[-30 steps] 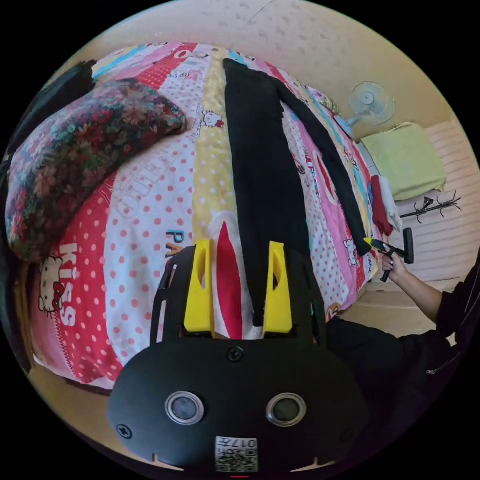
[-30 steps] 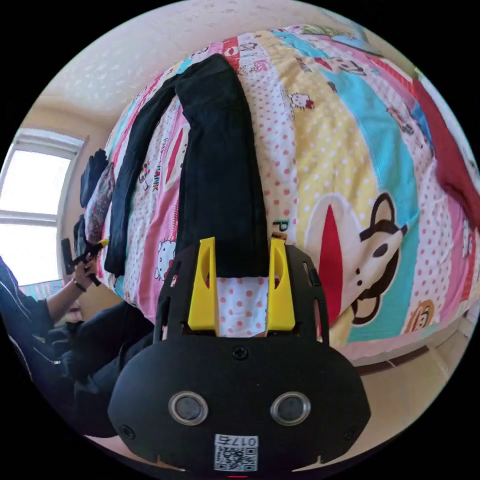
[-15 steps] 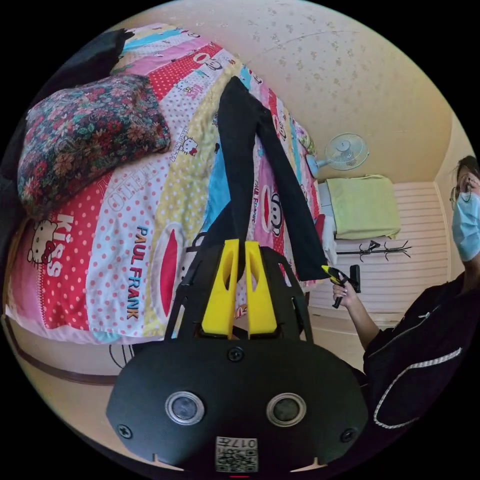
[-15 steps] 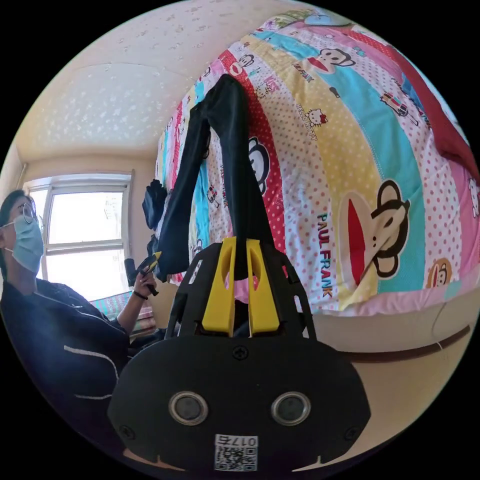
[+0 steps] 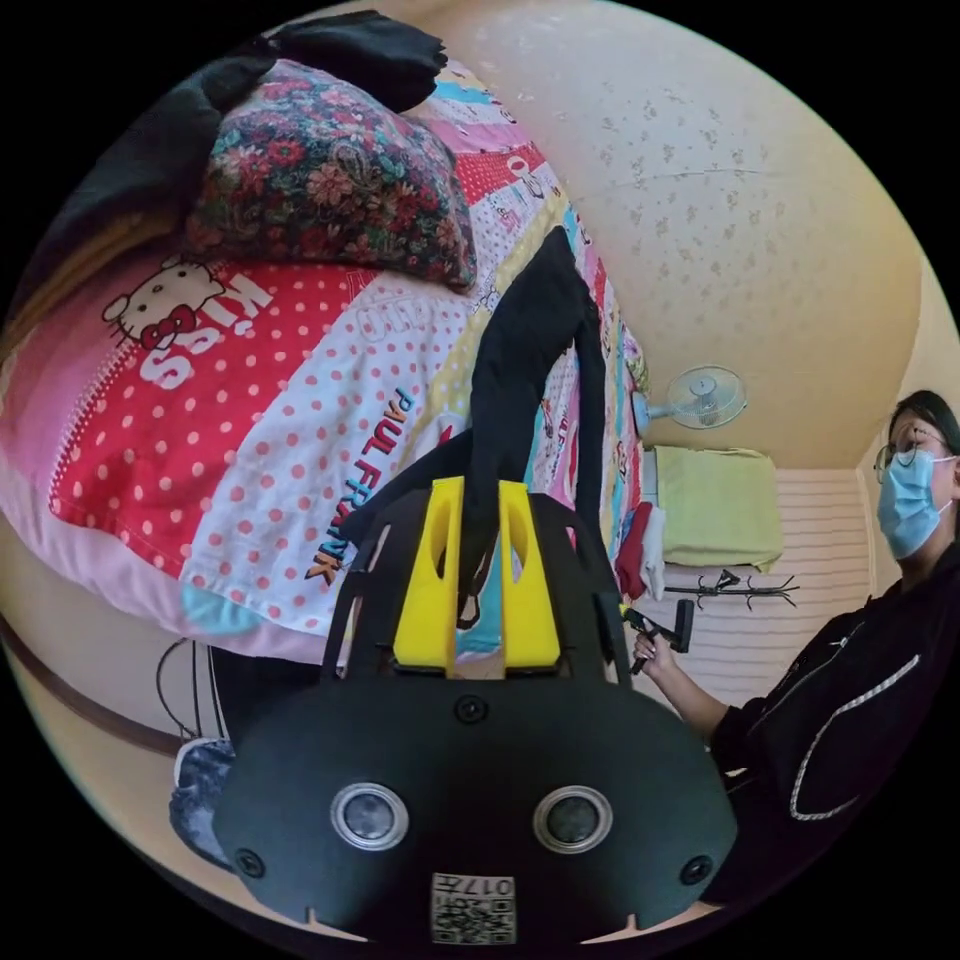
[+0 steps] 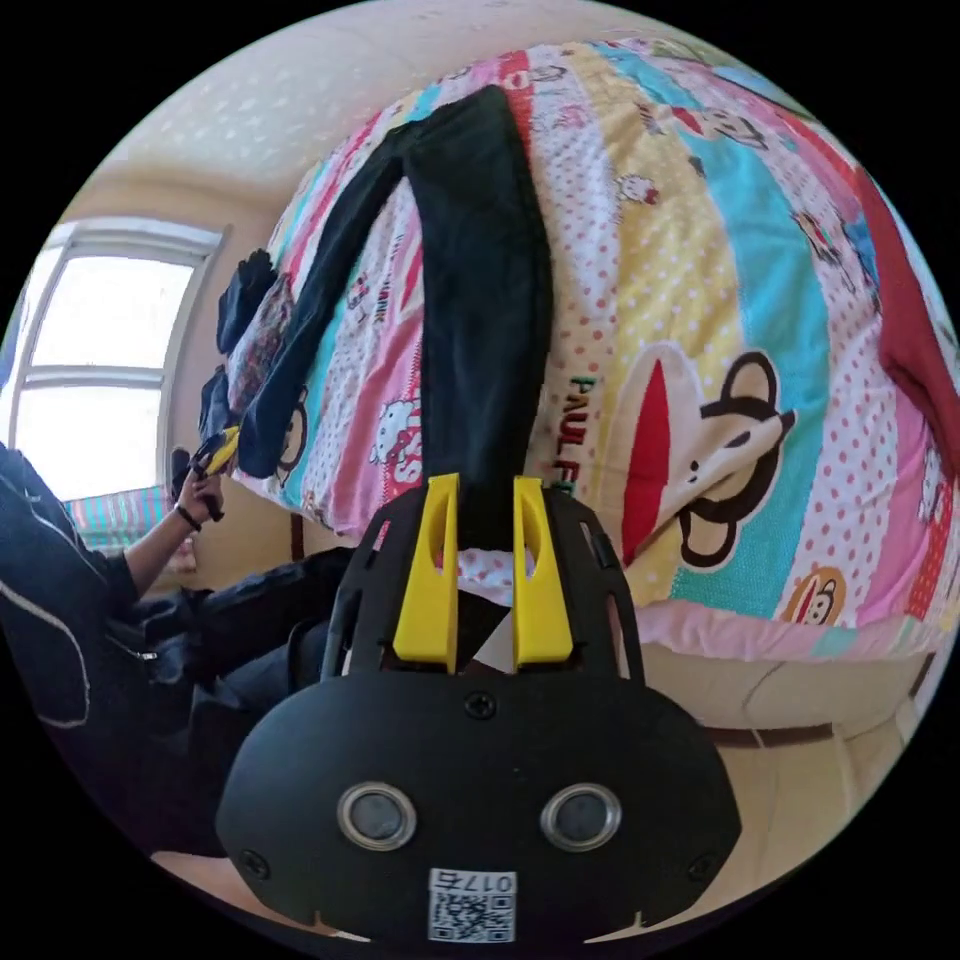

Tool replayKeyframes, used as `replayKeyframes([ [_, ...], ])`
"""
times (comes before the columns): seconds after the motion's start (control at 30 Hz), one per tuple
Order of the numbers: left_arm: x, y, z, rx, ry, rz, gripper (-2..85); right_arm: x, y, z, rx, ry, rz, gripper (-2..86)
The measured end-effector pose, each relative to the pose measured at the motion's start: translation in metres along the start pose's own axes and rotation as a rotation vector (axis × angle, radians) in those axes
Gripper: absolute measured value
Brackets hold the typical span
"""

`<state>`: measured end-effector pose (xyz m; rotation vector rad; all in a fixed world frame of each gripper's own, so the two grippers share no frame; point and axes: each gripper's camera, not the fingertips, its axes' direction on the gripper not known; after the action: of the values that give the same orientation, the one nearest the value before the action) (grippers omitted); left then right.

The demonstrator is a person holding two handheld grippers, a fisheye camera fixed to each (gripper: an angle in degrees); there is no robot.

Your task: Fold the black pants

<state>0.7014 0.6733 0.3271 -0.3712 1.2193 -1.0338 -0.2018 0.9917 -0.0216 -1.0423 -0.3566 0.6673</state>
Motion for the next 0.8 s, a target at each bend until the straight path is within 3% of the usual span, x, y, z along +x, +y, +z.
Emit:
replayKeyframes([
  [0.1, 0.004, 0.006, 0.000, -0.039, 0.006, 0.067, 9.3, -0.021, -0.005, -0.010, 0.121, -0.087, -0.016, 8.6],
  [0.2, -0.011, 0.015, 0.028, -0.138, 0.104, 0.007, 11.1, -0.050, -0.013, 0.008, 0.219, -0.181, -0.071, 7.7],
  [0.43, -0.018, 0.030, 0.046, -0.206, 0.216, -0.108, 4.0, -0.116, -0.041, 0.140, 0.059, -0.704, -0.142, 8.9],
  [0.57, 0.000, 0.025, 0.015, -0.125, 0.434, -0.135, 3.1, -0.139, -0.044, 0.210, -0.054, -0.785, -0.075, 10.0],
  [0.7, 0.004, 0.012, -0.026, -0.093, 0.268, -0.117, 3.9, -0.170, -0.046, 0.240, -0.065, -0.725, -0.069, 10.8],
  [0.8, -0.013, 0.009, -0.036, -0.196, 0.047, -0.088, 3.8, -0.185, -0.049, 0.255, -0.085, -0.654, -0.046, 11.4],
])
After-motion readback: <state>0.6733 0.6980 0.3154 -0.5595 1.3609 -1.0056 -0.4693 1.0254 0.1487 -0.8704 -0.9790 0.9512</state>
